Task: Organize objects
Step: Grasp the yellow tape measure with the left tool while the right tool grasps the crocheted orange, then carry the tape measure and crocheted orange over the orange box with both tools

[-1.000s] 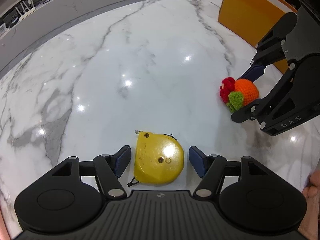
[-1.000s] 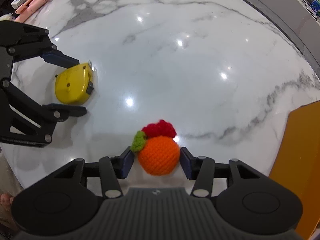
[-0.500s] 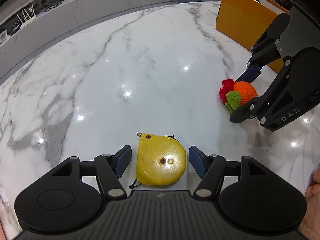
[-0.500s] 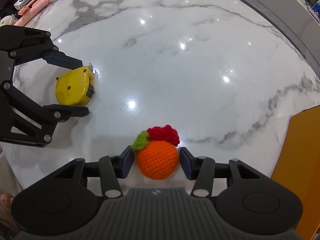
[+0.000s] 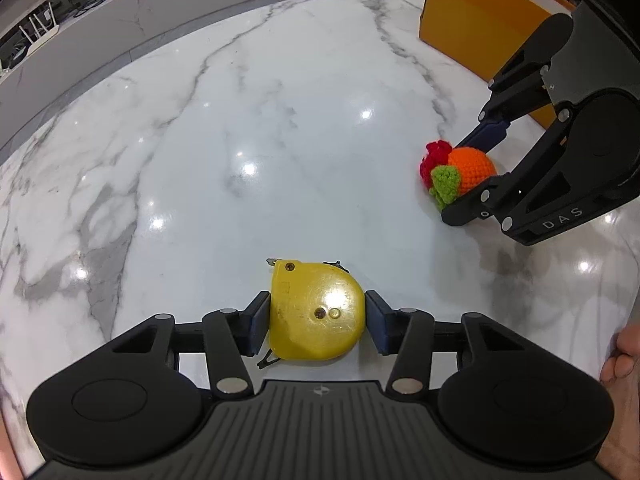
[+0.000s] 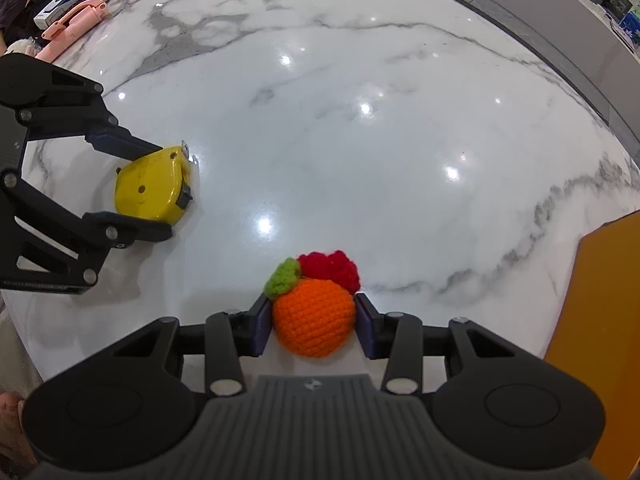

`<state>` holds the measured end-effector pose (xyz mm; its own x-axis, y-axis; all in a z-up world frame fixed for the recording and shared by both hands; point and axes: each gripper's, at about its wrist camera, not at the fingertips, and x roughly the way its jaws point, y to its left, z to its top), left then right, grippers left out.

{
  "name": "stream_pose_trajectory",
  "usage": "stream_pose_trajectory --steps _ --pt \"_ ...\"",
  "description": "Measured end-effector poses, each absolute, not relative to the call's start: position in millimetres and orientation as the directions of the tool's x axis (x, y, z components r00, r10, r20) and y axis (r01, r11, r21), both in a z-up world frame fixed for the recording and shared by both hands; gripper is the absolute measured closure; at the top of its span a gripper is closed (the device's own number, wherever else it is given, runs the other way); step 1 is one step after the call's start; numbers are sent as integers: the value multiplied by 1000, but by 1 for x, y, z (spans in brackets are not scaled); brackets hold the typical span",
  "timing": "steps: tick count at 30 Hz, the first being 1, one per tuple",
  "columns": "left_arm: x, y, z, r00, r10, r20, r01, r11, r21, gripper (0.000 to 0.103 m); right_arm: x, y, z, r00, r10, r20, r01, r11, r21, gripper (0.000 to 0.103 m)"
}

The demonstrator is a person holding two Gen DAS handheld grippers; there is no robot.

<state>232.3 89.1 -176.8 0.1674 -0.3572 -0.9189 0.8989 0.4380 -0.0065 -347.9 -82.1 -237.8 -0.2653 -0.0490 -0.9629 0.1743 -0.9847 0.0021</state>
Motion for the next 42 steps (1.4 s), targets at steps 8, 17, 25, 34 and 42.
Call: stream_pose_trajectory --steps 8,17,25,34,42 --pt "222 76 -162 220 -305 -927 920 382 93 46 -339 -83 -233 -260 -27 -965 190 -982 -23 59" --pt "199 52 -118 318 -316 -894 919 336 208 46 -322 -71 -178 -387 7 -922 116 -992 -56 59" --pt "177 17 -47 422 -400 -813 886 370 278 46 -288 -55 -111 -502 63 -862 17 -996 -83 59" --pt "127 -18 9 464 -492 -736 882 332 334 46 -240 -25 -29 -604 148 -783 -57 -988 -143 59" --pt "115 -31 31 500 -517 -695 865 343 367 46 -216 -4 3 -640 190 -745 -114 -982 -152 59"
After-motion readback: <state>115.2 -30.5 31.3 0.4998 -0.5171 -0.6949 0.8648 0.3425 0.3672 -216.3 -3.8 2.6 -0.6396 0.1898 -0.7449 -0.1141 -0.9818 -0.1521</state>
